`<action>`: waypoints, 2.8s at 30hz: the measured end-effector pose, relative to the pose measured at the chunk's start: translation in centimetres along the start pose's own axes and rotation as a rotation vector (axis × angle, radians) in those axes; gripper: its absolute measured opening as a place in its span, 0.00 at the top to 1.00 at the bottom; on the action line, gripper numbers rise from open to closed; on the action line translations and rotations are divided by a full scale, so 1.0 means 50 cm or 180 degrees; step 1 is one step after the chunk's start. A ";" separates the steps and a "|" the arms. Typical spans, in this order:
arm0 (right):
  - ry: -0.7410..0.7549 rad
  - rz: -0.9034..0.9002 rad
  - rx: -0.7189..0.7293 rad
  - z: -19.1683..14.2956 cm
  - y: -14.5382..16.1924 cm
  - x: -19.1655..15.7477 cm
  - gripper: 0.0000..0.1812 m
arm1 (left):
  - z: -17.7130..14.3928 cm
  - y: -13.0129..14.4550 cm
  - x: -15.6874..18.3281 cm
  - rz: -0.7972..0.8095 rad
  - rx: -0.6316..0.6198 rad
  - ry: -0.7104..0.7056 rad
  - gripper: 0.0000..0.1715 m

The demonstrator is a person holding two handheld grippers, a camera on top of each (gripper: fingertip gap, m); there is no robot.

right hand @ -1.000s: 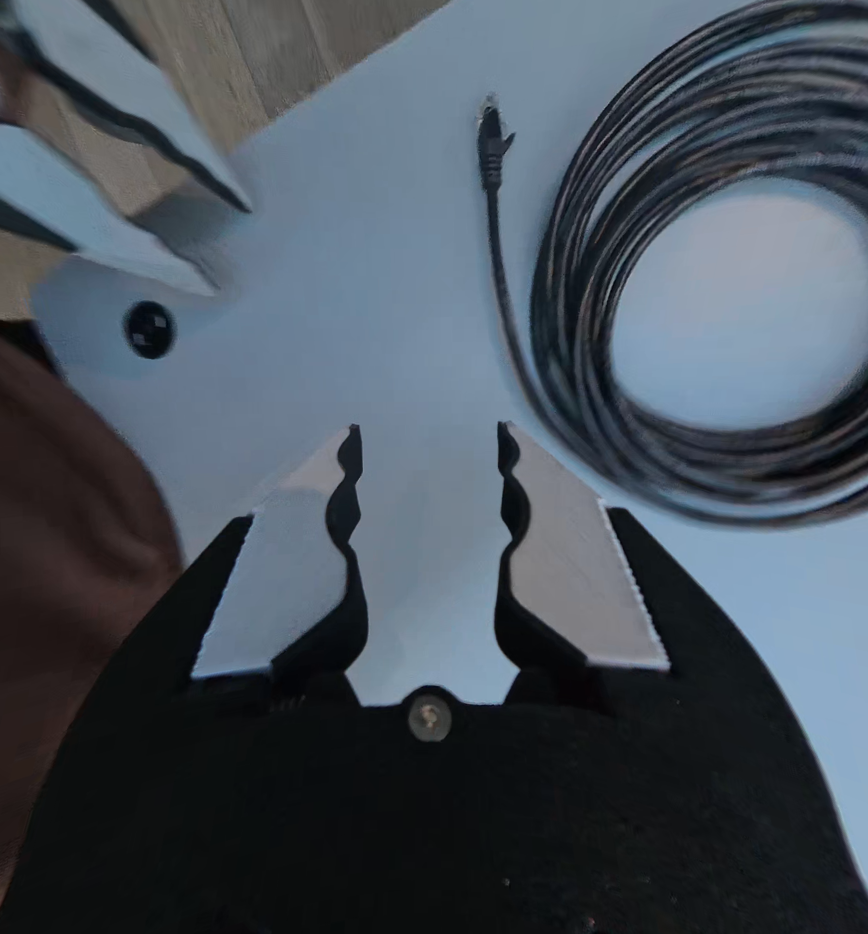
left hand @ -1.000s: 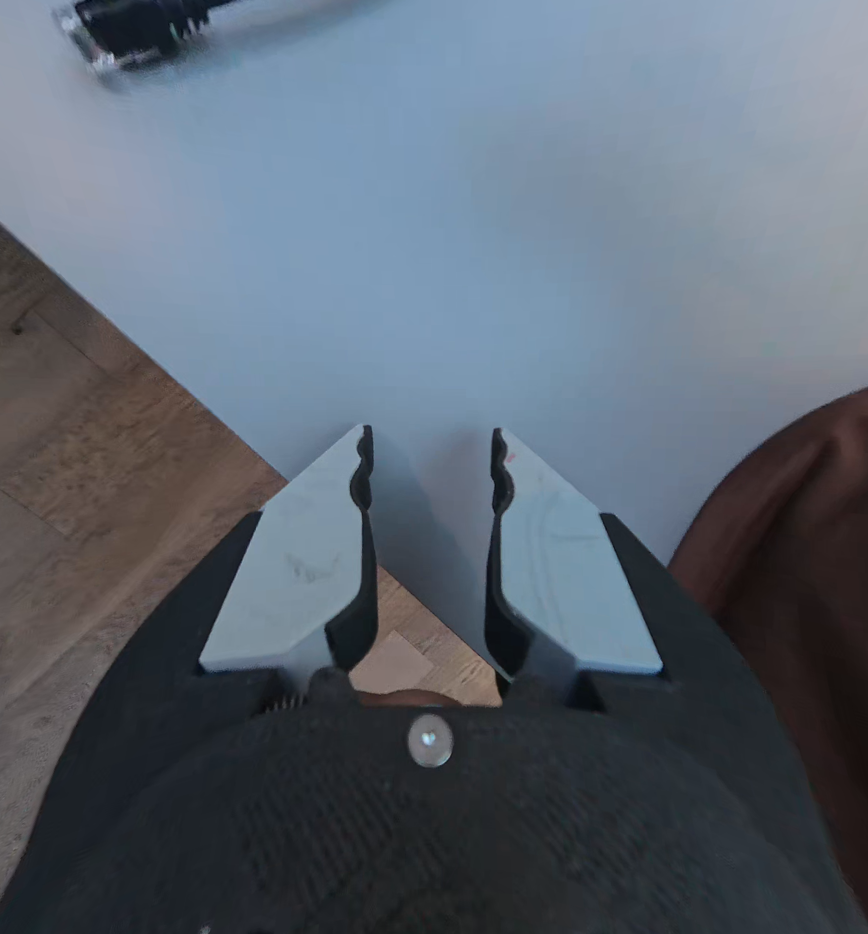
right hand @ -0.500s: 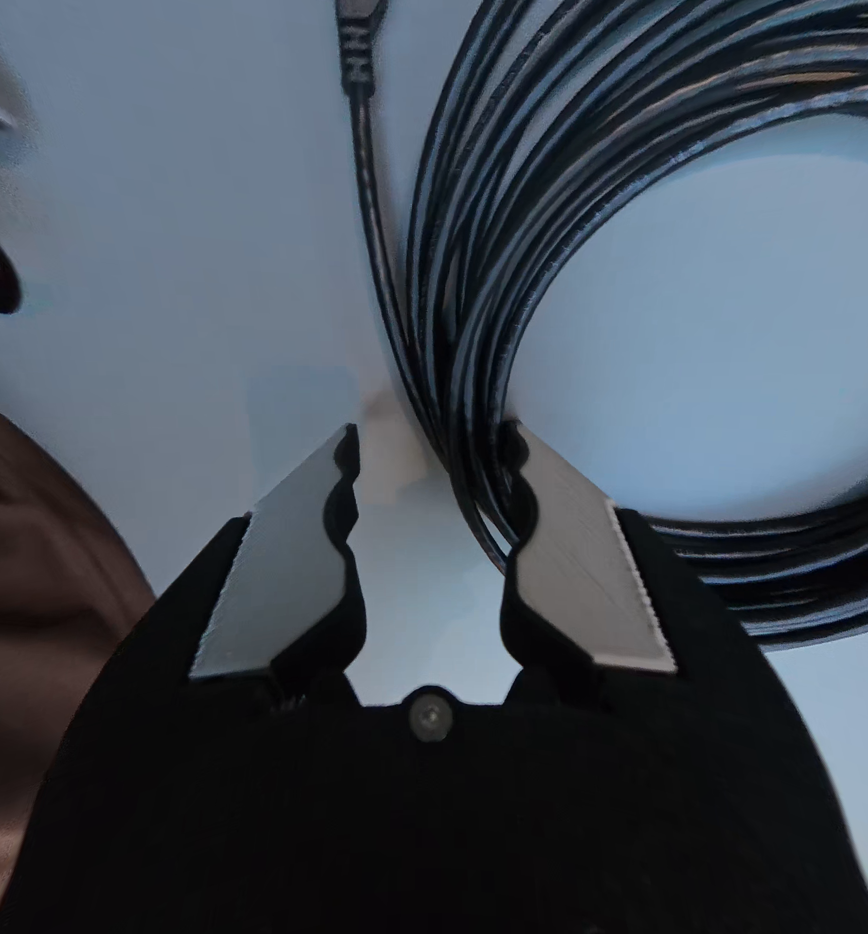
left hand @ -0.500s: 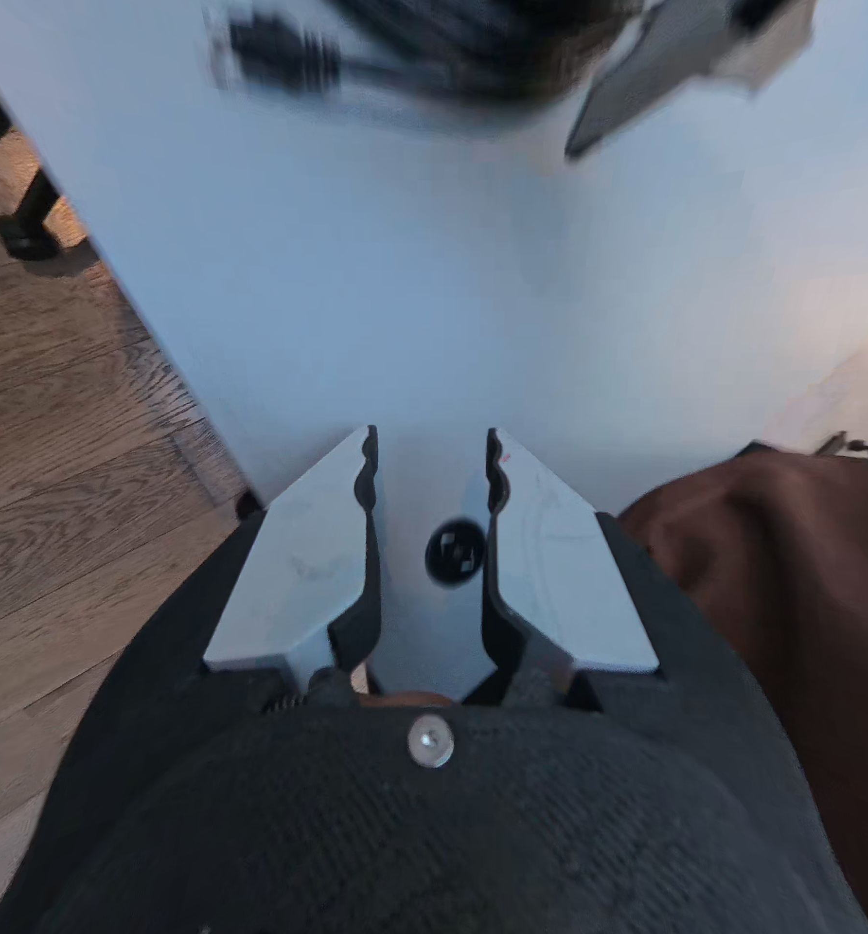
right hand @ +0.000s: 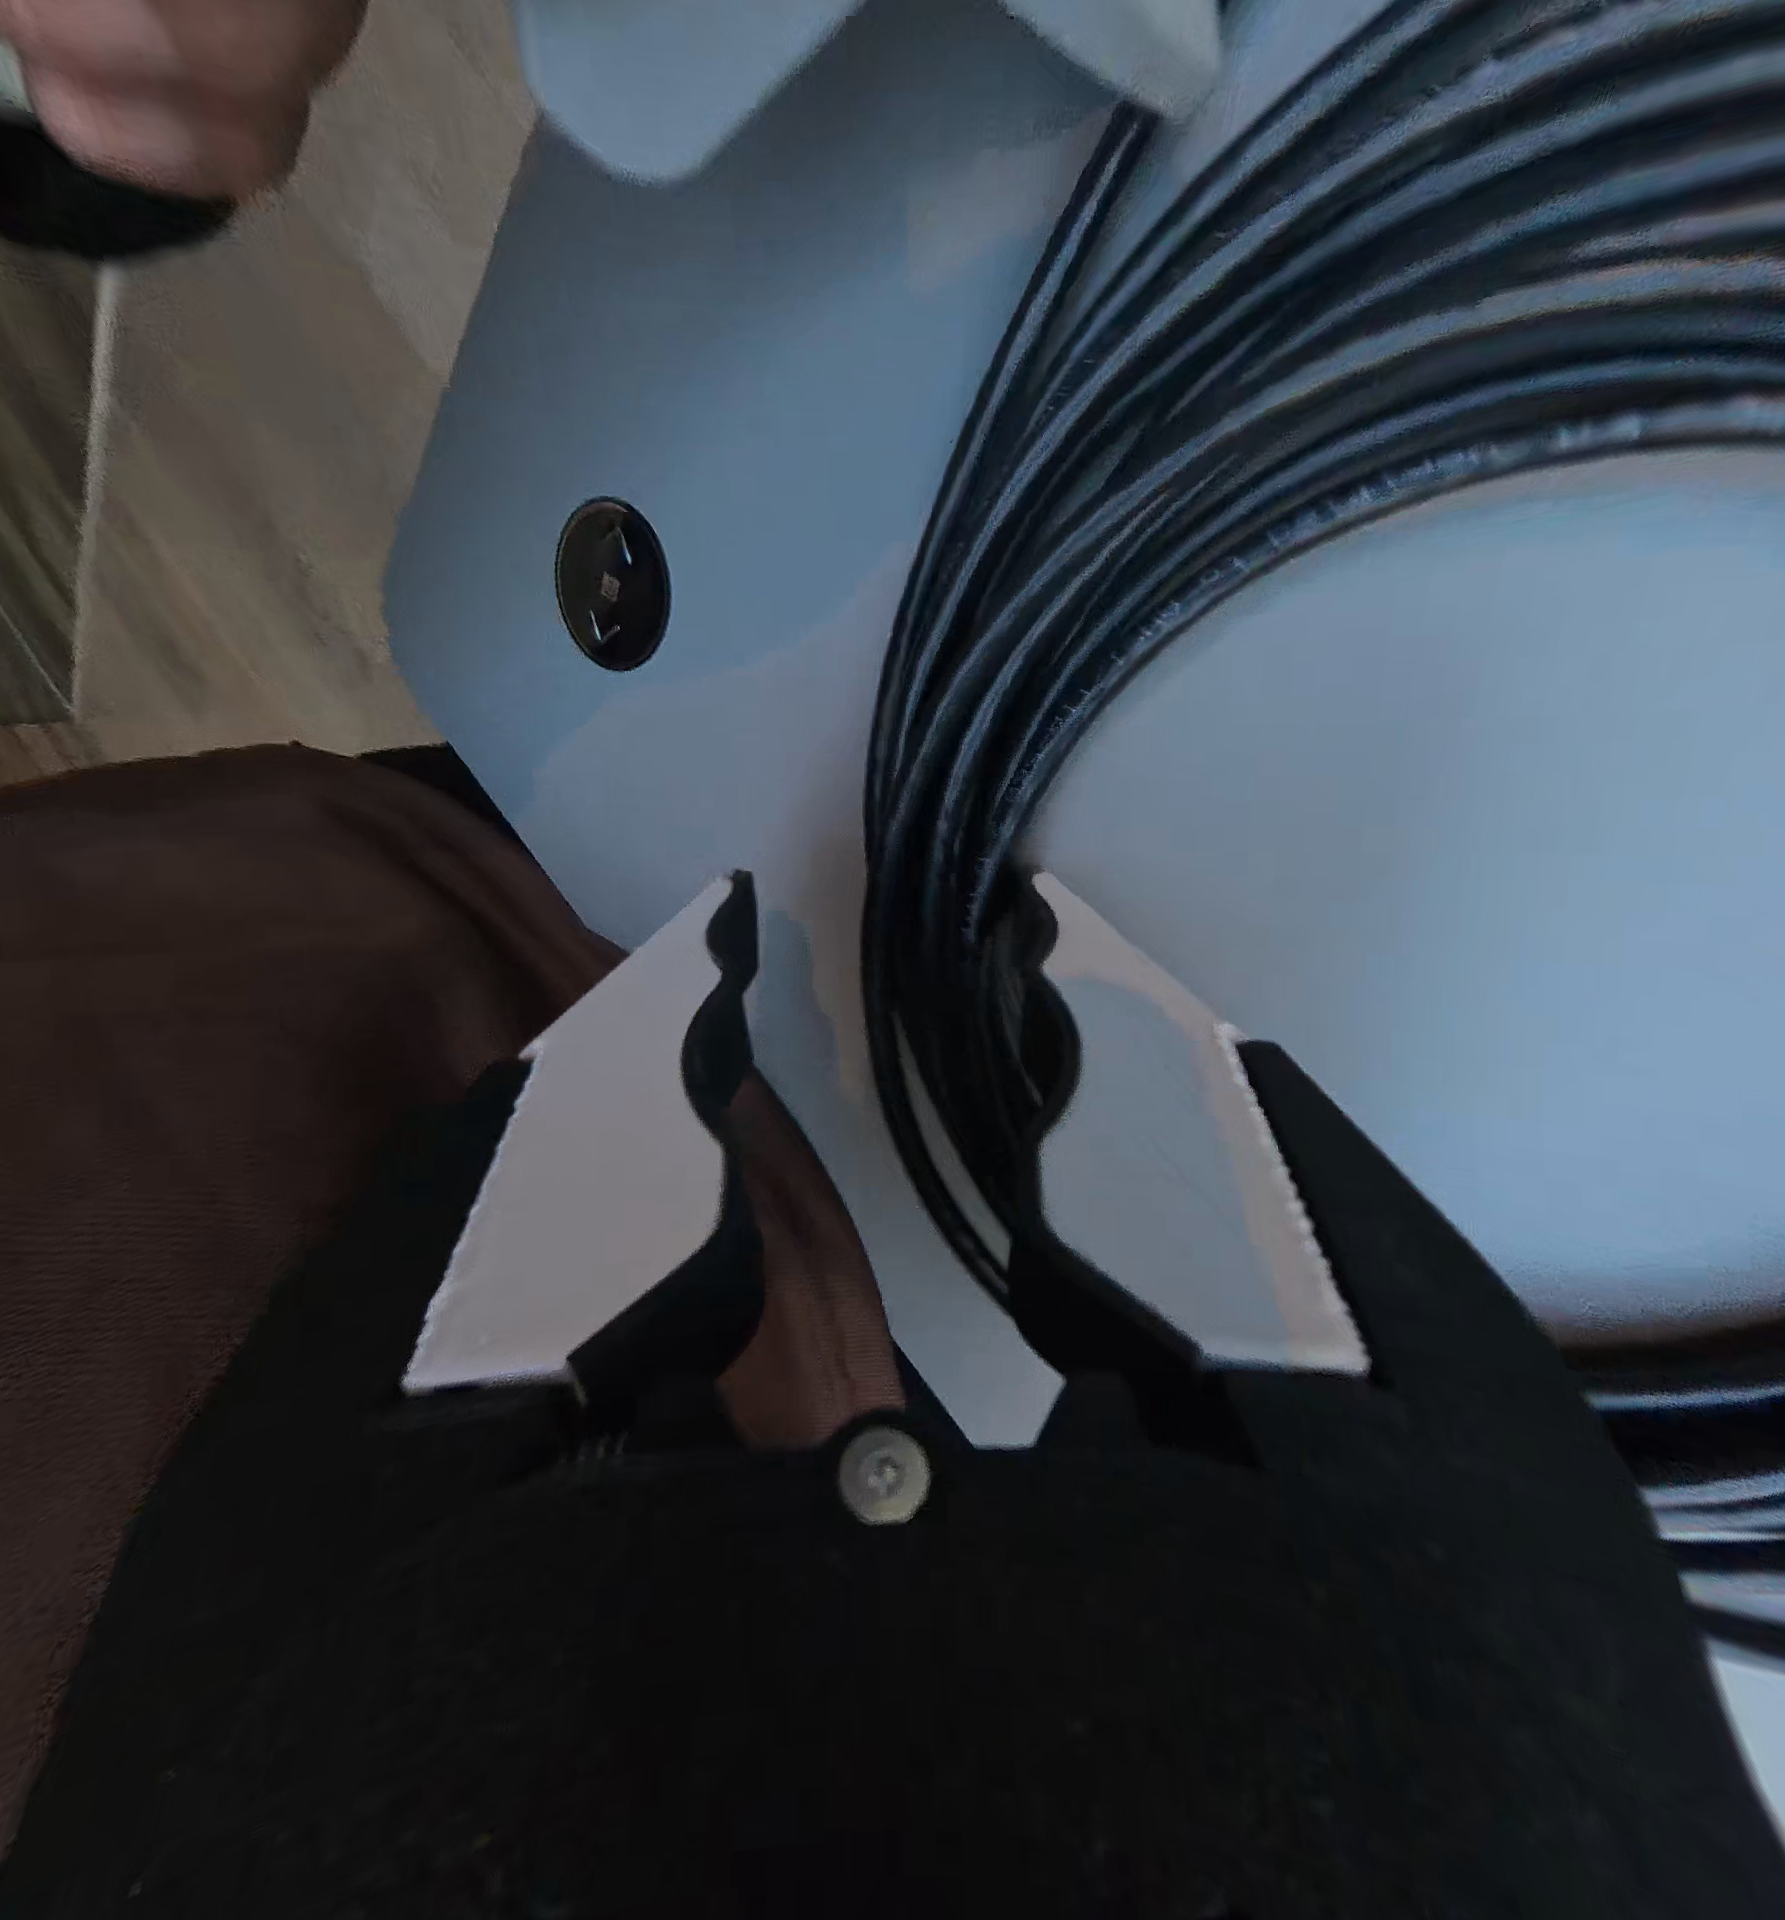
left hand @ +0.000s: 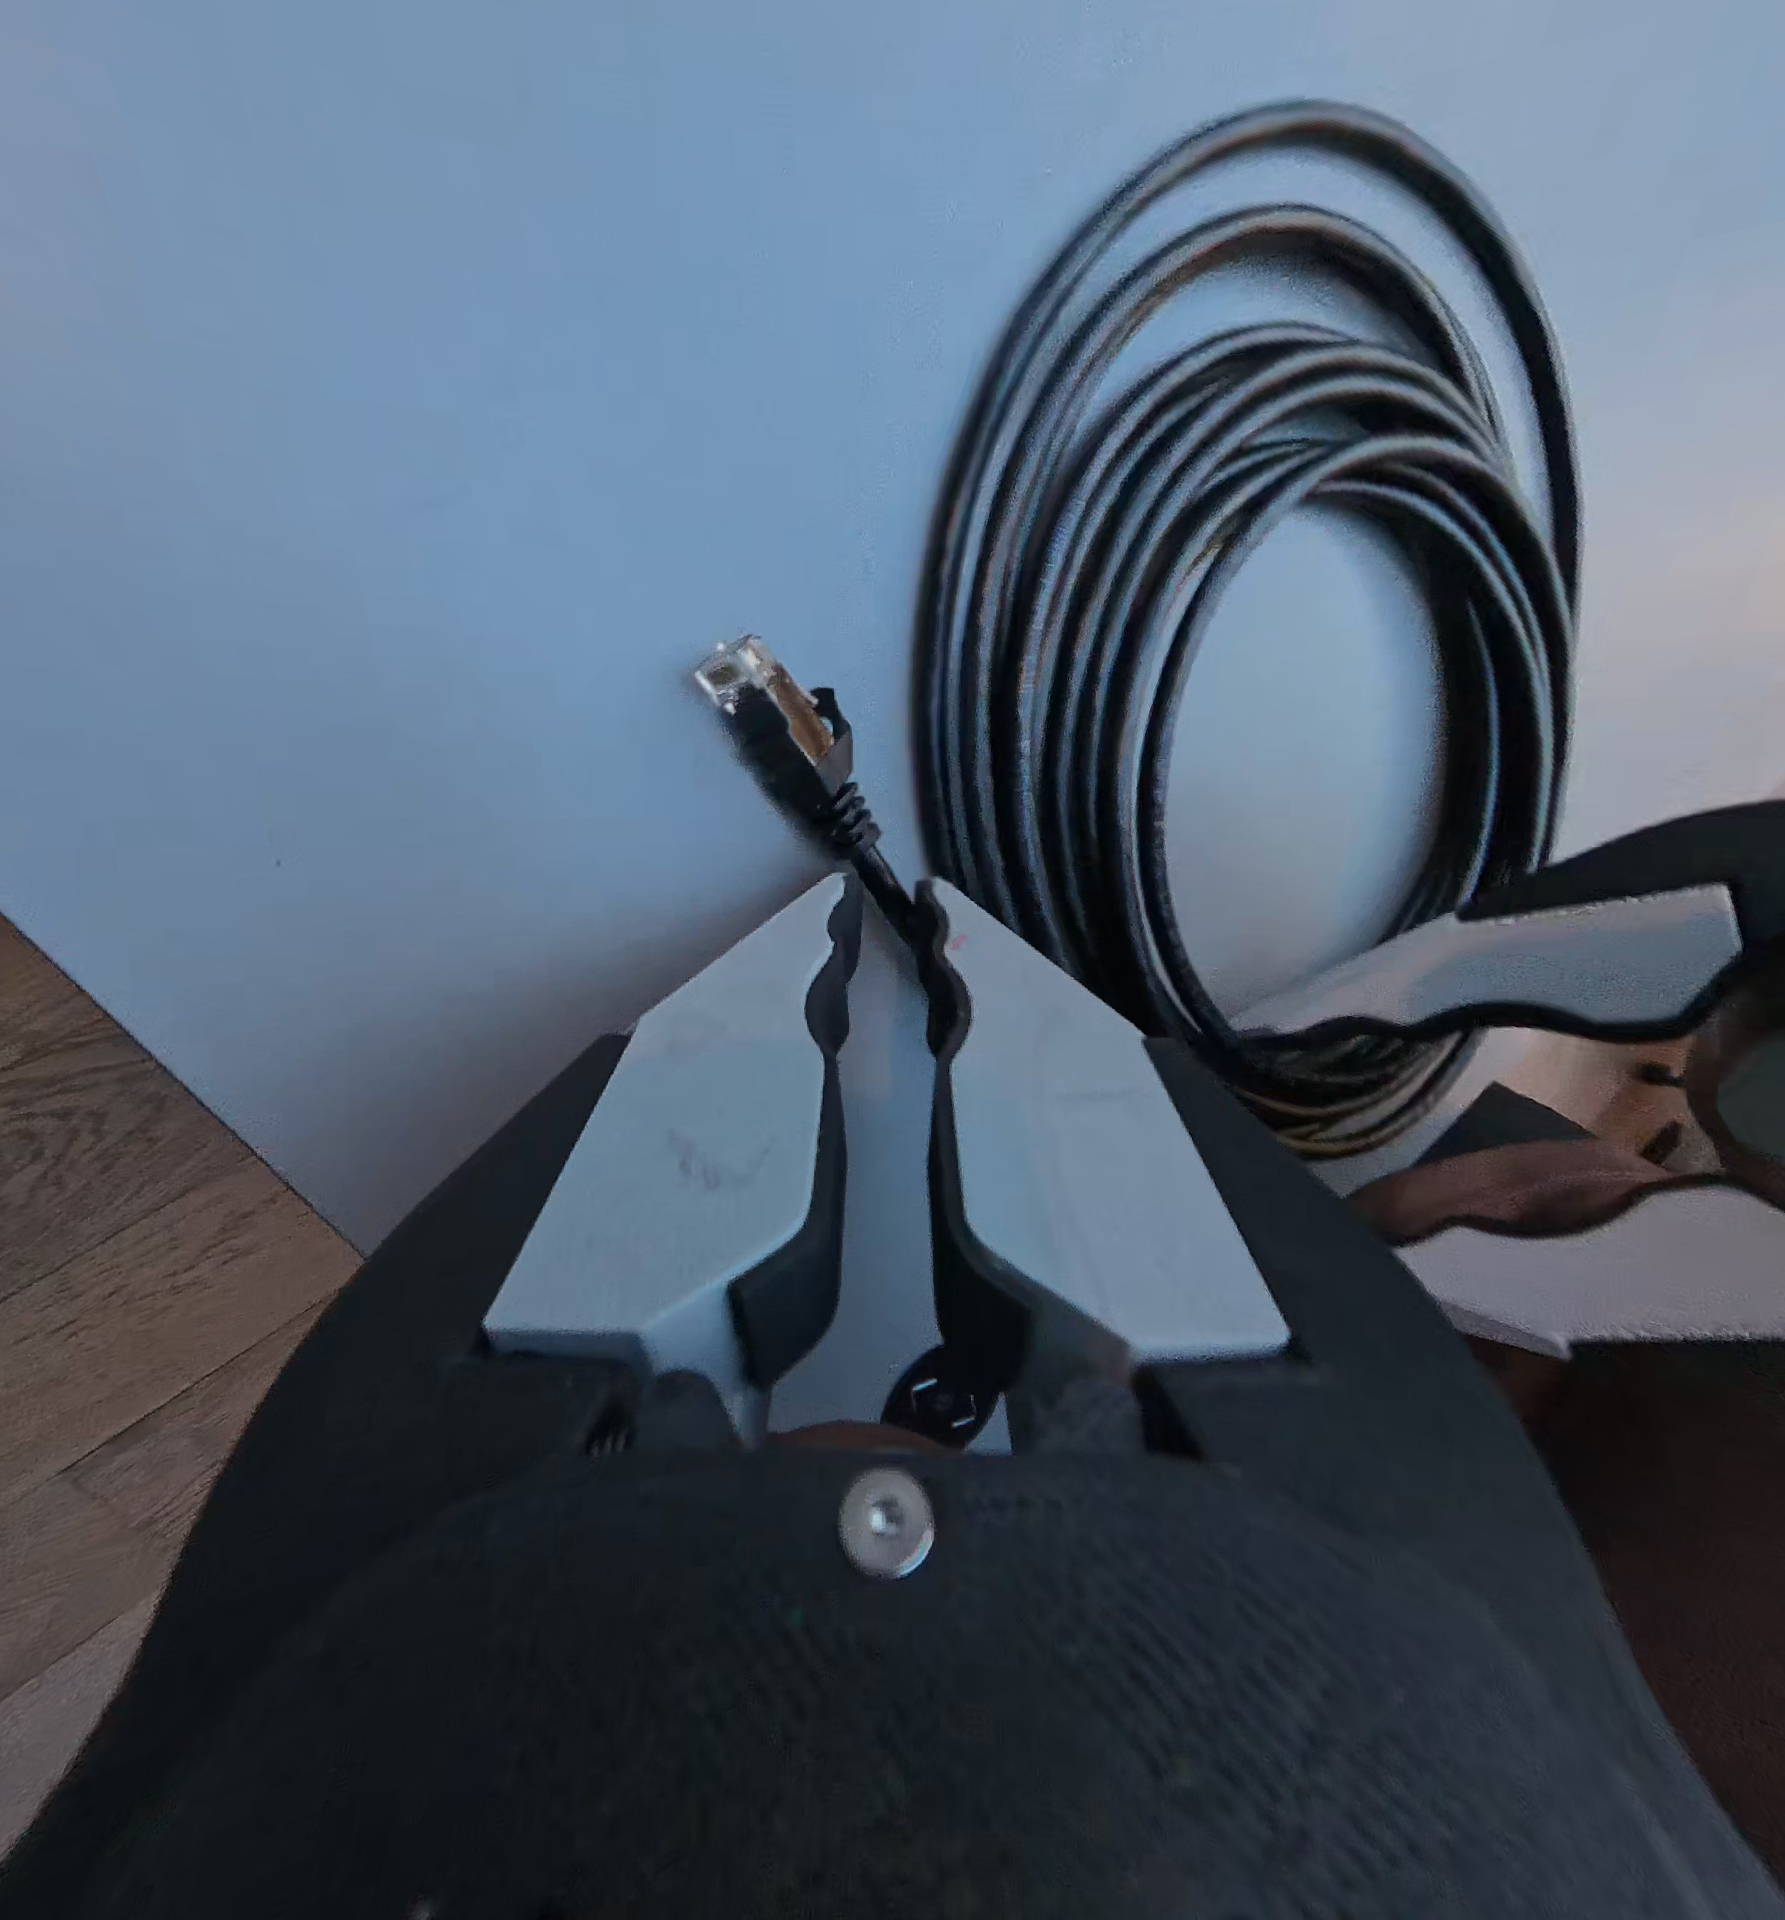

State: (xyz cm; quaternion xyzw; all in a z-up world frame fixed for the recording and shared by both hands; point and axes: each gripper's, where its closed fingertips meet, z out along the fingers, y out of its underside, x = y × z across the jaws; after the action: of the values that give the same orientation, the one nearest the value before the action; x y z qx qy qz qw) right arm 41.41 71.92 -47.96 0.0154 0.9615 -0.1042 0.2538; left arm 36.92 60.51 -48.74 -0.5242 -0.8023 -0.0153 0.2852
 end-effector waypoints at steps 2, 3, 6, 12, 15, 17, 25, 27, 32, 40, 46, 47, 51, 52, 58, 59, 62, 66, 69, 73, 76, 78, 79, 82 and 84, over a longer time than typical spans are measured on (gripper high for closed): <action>0.0038 0.0038 0.0057 -0.001 -0.001 0.001 0.75 | -0.003 -0.009 0.000 0.0057 -0.0038 -0.0020 0.93; 0.0045 0.0079 0.0106 -0.004 -0.004 0.003 0.75 | -0.005 -0.015 -0.001 0.0070 -0.0016 -0.0028 0.89; 0.0049 0.0068 0.0169 -0.007 -0.005 0.006 0.73 | -0.001 -0.028 -0.001 0.0073 -0.0012 -0.0063 0.83; 0.0111 -0.0379 0.0105 0.004 0.010 -0.008 0.75 | 0.024 -0.074 -0.007 0.0684 -0.0055 -0.0377 0.95; 0.0150 -0.0671 -0.0007 0.008 0.025 -0.020 0.74 | 0.013 -0.137 -0.027 0.0853 0.0033 -0.0564 0.95; 0.0123 -0.0841 -0.0077 0.012 0.038 -0.034 0.72 | 0.000 -0.194 -0.022 0.0858 0.0164 -0.0506 0.95; 0.0172 -0.1484 -0.0321 0.032 0.058 -0.069 0.69 | 0.101 -0.266 0.083 0.2181 -0.0541 -0.0431 0.95; 0.0193 -0.1571 -0.0360 0.029 0.064 -0.065 0.73 | 0.133 -0.235 0.150 0.2582 -0.0756 -0.0003 0.95; 0.0223 -0.1318 0.0455 -0.102 0.033 -0.008 0.74 | 0.126 -0.190 0.213 0.3270 -0.0858 0.0452 0.95; 0.0174 -0.0392 0.1097 -0.296 -0.050 0.242 0.72 | 0.072 -0.175 0.244 0.3485 -0.0521 0.0812 0.96; 0.0106 -0.0846 0.0614 -0.259 -0.105 0.245 0.84 | 0.053 -0.159 0.255 0.3720 -0.0547 0.0894 0.95; 0.0088 -0.0890 0.0587 -0.257 -0.109 0.242 0.86 | 0.050 -0.154 0.256 0.3745 -0.0539 0.0916 0.95; -0.0049 -0.0962 0.0553 -0.256 -0.122 0.221 0.87 | 0.038 -0.138 0.265 0.3763 -0.0436 0.1023 0.96; -0.0092 -0.0992 0.0504 -0.254 -0.119 0.217 0.91 | 0.038 -0.140 0.262 0.3756 -0.0405 0.0976 0.96; -0.0121 -0.0976 0.0493 -0.254 -0.114 0.210 0.98 | 0.037 -0.141 0.263 0.3643 -0.0254 0.0986 0.96; -0.0080 -0.0956 0.0511 -0.256 -0.112 0.213 1.00 | 0.038 -0.141 0.261 0.3622 -0.0258 0.0958 0.96; 0.0225 -0.0880 0.0401 -0.252 -0.086 0.248 1.00 | 0.048 -0.143 0.242 0.3539 -0.0319 0.0702 0.95; 0.0465 -0.0665 0.0287 -0.241 -0.040 0.279 1.00 | 0.044 -0.138 0.240 0.3391 -0.0141 0.0593 0.95; 0.0290 -0.0509 0.0552 -0.242 -0.040 0.249 0.93 | 0.039 -0.114 0.255 0.3349 -0.0073 0.0749 1.00; 0.0071 -0.0445 0.0604 -0.239 -0.047 0.215 0.83 | 0.051 -0.095 0.269 0.3634 -0.0122 0.0767 1.00; 0.0420 -0.0381 0.0489 -0.241 -0.039 0.243 0.85 | 0.040 -0.112 0.263 0.3472 -0.0094 0.0616 1.00; 0.0415 -0.0249 0.0635 -0.251 -0.037 0.236 0.85 | 0.018 -0.136 0.234 0.3154 -0.0035 0.0259 0.89; 0.0391 -0.0162 0.0732 -0.256 -0.034 0.230 0.85 | 0.008 -0.138 0.206 0.2914 -0.0088 0.0019 0.77; 0.0354 0.0127 0.0951 -0.263 0.003 0.217 0.85 | -0.016 -0.082 0.140 0.2201 -0.0317 -0.0241 0.64; 0.0326 0.0335 0.1050 -0.260 0.042 0.209 0.85 | -0.022 -0.046 0.112 0.1936 -0.0254 -0.0289 0.58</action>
State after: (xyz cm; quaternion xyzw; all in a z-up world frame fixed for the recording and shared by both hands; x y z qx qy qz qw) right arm 26.19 76.45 -42.45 0.1123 0.9409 -0.2462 0.2037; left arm 33.85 63.77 -44.53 -0.7511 -0.6194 0.0627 0.2197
